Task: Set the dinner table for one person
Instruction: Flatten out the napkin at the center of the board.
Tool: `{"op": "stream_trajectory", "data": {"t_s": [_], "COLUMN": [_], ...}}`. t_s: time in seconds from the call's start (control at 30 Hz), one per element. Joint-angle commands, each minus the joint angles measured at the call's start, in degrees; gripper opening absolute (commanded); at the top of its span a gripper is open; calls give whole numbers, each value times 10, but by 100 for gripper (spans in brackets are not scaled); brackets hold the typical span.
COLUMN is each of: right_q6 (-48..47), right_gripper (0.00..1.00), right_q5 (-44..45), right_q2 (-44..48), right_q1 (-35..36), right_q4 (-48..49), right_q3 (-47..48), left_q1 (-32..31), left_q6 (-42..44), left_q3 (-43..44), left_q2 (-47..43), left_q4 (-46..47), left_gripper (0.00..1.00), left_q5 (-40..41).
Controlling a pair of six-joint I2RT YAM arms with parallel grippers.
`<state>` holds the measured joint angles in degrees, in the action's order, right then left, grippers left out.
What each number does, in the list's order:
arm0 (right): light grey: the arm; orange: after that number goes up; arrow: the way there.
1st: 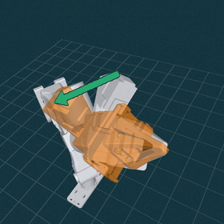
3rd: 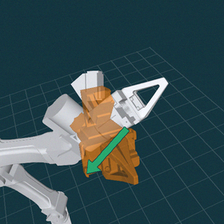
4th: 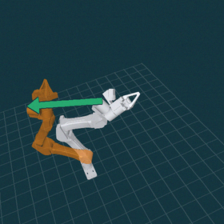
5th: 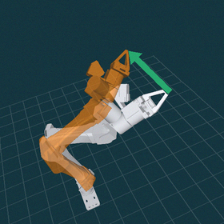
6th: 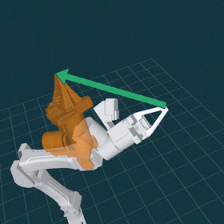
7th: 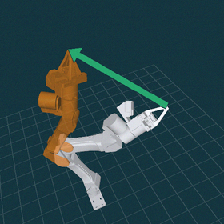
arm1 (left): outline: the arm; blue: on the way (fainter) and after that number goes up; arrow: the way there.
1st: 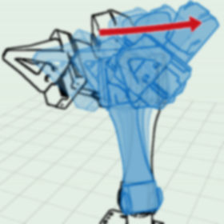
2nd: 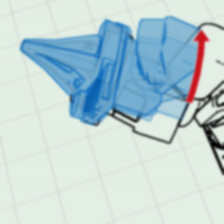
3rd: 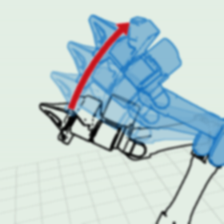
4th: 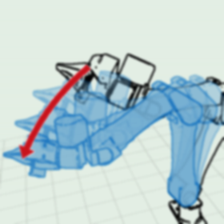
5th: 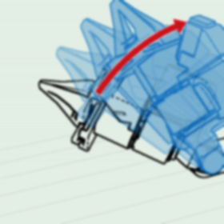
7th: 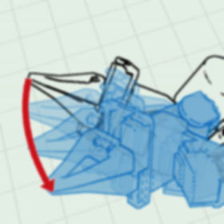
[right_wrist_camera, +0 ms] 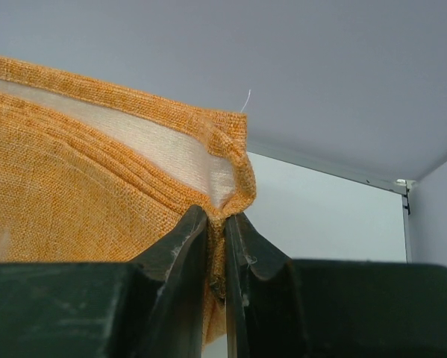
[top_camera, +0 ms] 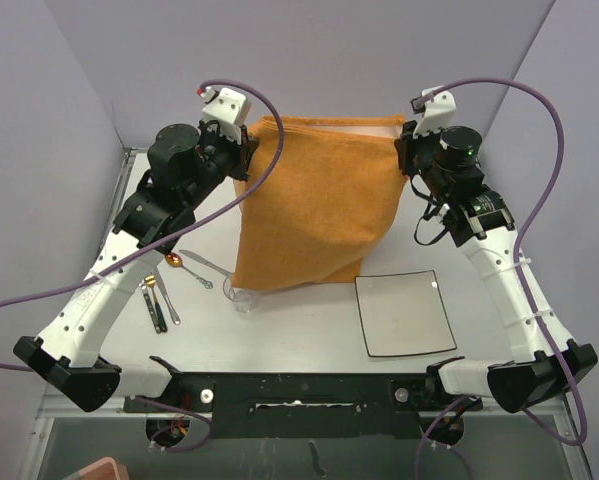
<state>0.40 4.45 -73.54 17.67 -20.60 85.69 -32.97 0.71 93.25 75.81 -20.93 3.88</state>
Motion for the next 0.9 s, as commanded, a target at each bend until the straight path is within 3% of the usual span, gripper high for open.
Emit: {"op": "stream_trajectory", "data": {"t_s": [0.0, 0.2, 0.53, 0.87], "right_q6": [-5, 0, 8, 2], "right_gripper": [0, 0, 0, 0], "right_q5": [19, 16, -9, 50], "right_q2": [14, 23, 26, 35], "right_q1": [1, 1, 5, 10], "right_q4": [39, 50, 47, 89], "right_q3": [1, -3, 24, 32], "left_q1": [-6, -64, -72, -84], "left_q6": [8, 81, 84, 119], "left_q3": [26, -17, -5, -8], "left_q2": [-30, -72, -93, -83], "left_q4": [50, 100, 118, 175], "left_gripper": [0, 0, 0, 0], "left_q5": [9, 17, 56, 50]}}
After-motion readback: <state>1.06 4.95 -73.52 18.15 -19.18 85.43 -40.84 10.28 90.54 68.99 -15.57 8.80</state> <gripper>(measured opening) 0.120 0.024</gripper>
